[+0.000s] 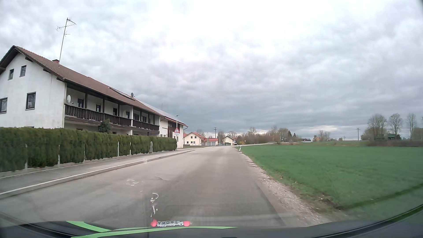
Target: Follow the waypoints while adhering to traffic rules and regulations
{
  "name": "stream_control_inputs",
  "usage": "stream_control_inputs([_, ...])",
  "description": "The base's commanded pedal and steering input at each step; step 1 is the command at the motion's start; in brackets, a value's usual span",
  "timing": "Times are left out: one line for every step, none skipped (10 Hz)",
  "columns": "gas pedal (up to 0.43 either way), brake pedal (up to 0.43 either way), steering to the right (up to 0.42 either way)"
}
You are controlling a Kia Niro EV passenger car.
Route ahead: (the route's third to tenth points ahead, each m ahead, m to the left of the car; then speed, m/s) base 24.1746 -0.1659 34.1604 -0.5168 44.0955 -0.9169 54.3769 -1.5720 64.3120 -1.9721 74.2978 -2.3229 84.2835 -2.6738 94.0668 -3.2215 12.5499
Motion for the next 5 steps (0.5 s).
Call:
stream_control_inputs([0.169, 0.000, 0.015])
stream_control_inputs([0.169, 0.000, 0.017])
stream_control_inputs([0.169, 0.000, 0.017])
stream_control_inputs([0.169, 0.000, 0.017])
stream_control_inputs([0.169, 0.000, 0.016])
